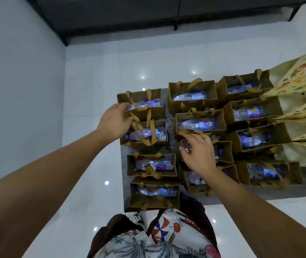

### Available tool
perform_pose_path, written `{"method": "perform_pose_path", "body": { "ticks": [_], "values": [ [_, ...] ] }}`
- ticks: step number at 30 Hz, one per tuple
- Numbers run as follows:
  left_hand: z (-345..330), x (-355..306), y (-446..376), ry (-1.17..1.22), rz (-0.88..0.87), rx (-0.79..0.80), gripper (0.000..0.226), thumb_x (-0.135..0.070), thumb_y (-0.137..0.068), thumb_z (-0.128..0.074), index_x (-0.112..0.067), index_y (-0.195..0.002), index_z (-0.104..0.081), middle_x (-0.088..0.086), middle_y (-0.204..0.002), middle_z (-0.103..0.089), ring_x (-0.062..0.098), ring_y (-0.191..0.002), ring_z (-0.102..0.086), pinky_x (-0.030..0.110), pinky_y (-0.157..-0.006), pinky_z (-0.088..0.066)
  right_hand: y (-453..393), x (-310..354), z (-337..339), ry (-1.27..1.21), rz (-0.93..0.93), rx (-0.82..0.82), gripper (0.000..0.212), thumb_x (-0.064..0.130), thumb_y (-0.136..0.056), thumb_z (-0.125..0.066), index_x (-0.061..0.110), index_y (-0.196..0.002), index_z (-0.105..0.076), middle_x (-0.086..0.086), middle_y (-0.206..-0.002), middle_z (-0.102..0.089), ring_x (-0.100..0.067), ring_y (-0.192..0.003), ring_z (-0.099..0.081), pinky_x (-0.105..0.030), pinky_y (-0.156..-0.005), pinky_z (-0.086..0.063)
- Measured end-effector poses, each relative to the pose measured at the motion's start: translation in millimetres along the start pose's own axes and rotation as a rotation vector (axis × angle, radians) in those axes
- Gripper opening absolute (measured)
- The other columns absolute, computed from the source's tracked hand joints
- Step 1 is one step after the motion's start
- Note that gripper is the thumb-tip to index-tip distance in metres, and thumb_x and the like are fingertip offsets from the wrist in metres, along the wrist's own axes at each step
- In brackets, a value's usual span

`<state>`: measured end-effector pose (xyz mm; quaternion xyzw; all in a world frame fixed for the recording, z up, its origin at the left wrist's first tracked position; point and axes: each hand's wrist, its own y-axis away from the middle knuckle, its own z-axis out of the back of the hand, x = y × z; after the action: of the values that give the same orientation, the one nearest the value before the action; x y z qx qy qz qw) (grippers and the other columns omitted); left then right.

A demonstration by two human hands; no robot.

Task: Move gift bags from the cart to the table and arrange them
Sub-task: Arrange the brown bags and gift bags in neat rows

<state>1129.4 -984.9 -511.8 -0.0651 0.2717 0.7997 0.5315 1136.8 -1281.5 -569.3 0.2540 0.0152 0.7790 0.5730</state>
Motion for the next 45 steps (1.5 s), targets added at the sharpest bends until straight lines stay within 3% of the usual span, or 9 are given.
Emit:
{"method": "perform_pose_path", "body": {
  "ticks": [2,6,19,33,40,43,45],
  "values": [
    [-2.4,5.0,24.9,0.003,0.026,0.023,0.047,-0.026,-0.096,-0.060,-0.020,-0.143,-0.051,0.013,-0.141,-0.055,0.032,-0.128,-0.051,0.037,-0.104,-0.041,8.7,12.4,-4.0,0.040,0.050,0.022,0.053,0.042,-0.093,-0.063,0.021,-0.141,-0.057,0.002,-0.138,-0.060,-0.024,-0.129,-0.043,-0.037,-0.110,-0.034],
    [-12.4,13.4,69.7,0.038,0.049,0.062,0.046,-0.028,-0.099,-0.060,-0.019,-0.143,-0.051,0.011,-0.142,-0.053,0.031,-0.127,-0.051,0.036,-0.102,-0.042,36.6,40.6,-11.1,0.036,0.062,0.045,0.057,0.040,-0.096,-0.061,0.021,-0.148,-0.048,0.002,-0.146,-0.052,-0.023,-0.136,-0.036,-0.035,-0.115,-0.027],
    [-45.1,59.8,182.2,0.023,0.040,0.075,0.053,-0.032,-0.100,-0.060,-0.022,-0.149,-0.044,0.004,-0.153,-0.045,0.026,-0.136,-0.047,0.034,-0.107,-0.043,159.3,83.0,-69.0,0.031,0.030,0.094,0.061,0.040,-0.096,-0.061,0.020,-0.151,-0.043,0.000,-0.146,-0.052,-0.023,-0.135,-0.038,-0.035,-0.113,-0.032],
    [-82.4,76.0,239.9,0.038,-0.050,0.121,0.051,-0.031,-0.099,-0.061,-0.021,-0.147,-0.046,0.007,-0.149,-0.048,0.026,-0.132,-0.049,0.034,-0.103,-0.044,235.3,72.5,-98.6,0.039,-0.075,0.135,0.061,0.041,-0.096,-0.060,0.018,-0.150,-0.043,-0.002,-0.149,-0.049,-0.026,-0.137,-0.036,-0.036,-0.114,-0.032],
    [-113.3,74.7,265.0,0.023,-0.025,0.180,0.050,-0.031,-0.098,-0.062,-0.018,-0.144,-0.050,0.008,-0.146,-0.051,0.026,-0.129,-0.051,0.033,-0.103,-0.044,239.1,47.0,-115.0,0.004,-0.088,0.174,0.062,0.033,-0.095,-0.064,0.018,-0.151,-0.041,-0.002,-0.150,-0.047,-0.027,-0.139,-0.036,-0.037,-0.115,-0.033],
    [-132.5,74.4,266.6,-0.003,-0.022,0.185,0.046,-0.028,-0.097,-0.062,-0.015,-0.140,-0.053,0.009,-0.140,-0.054,0.026,-0.124,-0.053,0.031,-0.099,-0.044,223.0,35.6,-125.2,0.075,-0.010,0.123,0.056,0.024,-0.094,-0.064,0.015,-0.146,-0.044,-0.005,-0.150,-0.048,-0.027,-0.150,-0.024,-0.036,-0.121,-0.025],
    [-148.3,73.4,261.8,-0.034,-0.039,0.172,0.046,-0.027,-0.096,-0.063,-0.016,-0.140,-0.053,0.009,-0.141,-0.052,0.027,-0.125,-0.052,0.034,-0.101,-0.045,209.2,28.5,-133.5,0.133,0.079,0.173,0.055,0.022,-0.093,-0.065,0.014,-0.144,-0.047,-0.007,-0.147,-0.052,-0.029,-0.150,-0.026,-0.039,-0.122,-0.026]
  ]
}}
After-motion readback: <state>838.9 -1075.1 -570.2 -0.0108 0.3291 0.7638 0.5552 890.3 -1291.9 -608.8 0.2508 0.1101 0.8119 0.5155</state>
